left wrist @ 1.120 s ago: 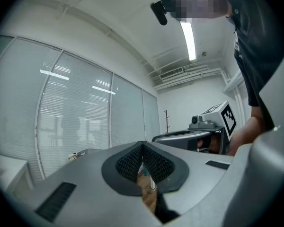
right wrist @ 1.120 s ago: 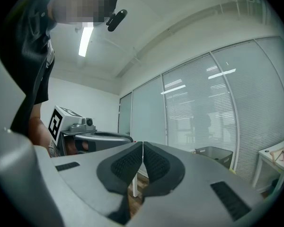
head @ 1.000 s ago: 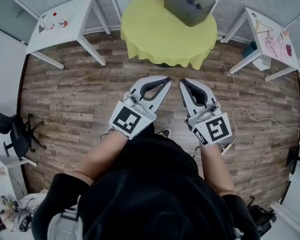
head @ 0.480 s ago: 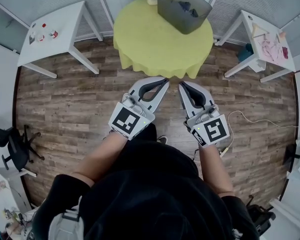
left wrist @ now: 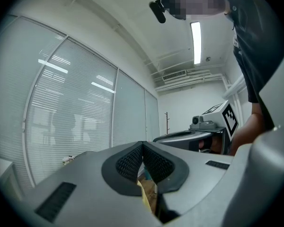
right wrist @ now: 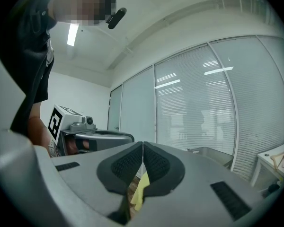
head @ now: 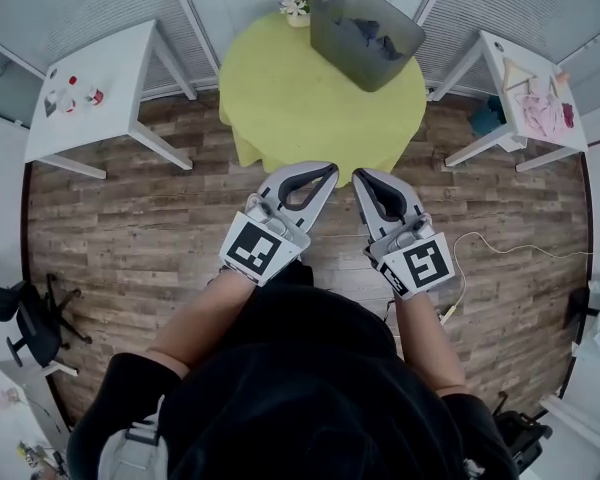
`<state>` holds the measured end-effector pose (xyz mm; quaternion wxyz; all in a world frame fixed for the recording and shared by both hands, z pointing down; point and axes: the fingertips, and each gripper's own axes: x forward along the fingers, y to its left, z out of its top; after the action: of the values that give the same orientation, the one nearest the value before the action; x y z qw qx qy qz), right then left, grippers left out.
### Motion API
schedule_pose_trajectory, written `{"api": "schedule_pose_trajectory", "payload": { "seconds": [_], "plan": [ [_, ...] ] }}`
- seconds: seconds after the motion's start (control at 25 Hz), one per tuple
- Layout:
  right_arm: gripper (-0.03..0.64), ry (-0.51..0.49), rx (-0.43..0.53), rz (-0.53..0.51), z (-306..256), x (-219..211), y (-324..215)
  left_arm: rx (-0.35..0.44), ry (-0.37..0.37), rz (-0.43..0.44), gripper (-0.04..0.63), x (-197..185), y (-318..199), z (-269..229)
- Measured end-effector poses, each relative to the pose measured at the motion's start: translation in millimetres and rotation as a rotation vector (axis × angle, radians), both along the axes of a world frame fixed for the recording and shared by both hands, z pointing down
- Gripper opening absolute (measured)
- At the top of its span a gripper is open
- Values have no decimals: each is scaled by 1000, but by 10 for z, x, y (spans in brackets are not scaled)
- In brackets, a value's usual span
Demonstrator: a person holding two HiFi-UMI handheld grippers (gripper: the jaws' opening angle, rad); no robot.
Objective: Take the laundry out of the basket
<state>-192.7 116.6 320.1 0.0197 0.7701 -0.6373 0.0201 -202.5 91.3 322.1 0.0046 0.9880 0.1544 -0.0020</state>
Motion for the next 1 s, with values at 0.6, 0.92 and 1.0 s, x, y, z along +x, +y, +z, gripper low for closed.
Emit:
{"api": "schedule_pose_trajectory", "payload": {
  "seconds": [0.6, 0.92, 1.0],
  "plan": [
    [23, -29, 8, 31, 101, 636, -377, 0, -29, 23, 9, 630, -377, 110],
    [23, -26, 25, -45, 87, 1285, -290, 23, -39, -47, 9, 1276, -269, 96],
    [23, -26, 24, -65, 79, 1472, -248, 25, -49, -64, 9, 1463, -214, 92]
  ]
}}
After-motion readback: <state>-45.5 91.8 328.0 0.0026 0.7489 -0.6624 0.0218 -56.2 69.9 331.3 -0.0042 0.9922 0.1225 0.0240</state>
